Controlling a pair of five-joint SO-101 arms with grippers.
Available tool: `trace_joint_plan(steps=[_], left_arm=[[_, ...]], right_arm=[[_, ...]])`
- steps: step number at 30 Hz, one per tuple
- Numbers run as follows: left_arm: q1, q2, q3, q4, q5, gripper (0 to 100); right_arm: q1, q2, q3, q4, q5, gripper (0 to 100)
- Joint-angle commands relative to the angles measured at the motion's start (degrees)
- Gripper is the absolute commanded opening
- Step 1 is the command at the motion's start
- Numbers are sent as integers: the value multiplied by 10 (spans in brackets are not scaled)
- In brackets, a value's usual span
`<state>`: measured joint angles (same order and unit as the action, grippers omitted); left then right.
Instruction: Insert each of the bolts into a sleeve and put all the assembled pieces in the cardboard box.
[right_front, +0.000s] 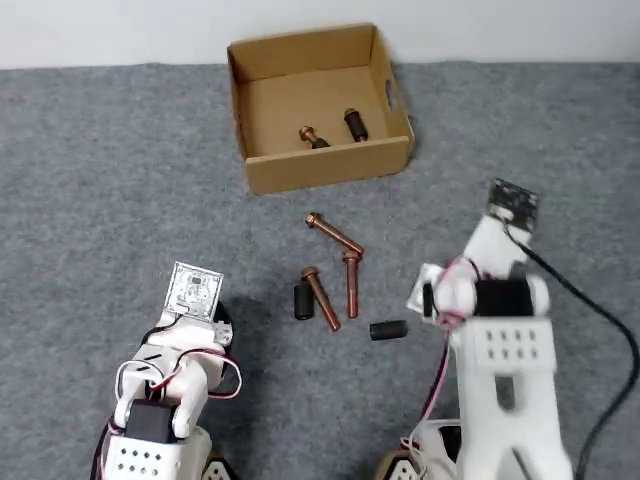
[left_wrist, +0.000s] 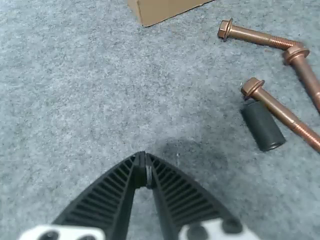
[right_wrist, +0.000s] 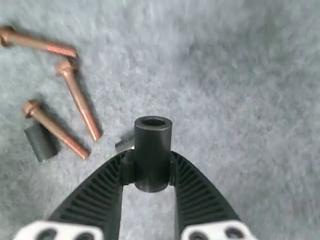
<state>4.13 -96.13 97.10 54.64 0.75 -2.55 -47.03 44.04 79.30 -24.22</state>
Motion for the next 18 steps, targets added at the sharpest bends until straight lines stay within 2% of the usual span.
trace_joint_plan(steps=[1, 7, 11, 14, 18], left_arm=[[-9, -4, -8, -33, -4, 6], [-5, 2, -123, 30, 0, 6], [-5, 15, -209, 80, -1, 6], [-5, 88, -280, 104, -2, 6], [6, 255, -399, 130, 0, 6]], right_arm=[[47, -88, 45, -26, 14, 8], [130, -225, 122, -29, 59, 8], [145, -313, 152, -31, 72, 8], [147, -357, 163, -15, 72, 8], [147, -396, 164, 45, 72, 8]])
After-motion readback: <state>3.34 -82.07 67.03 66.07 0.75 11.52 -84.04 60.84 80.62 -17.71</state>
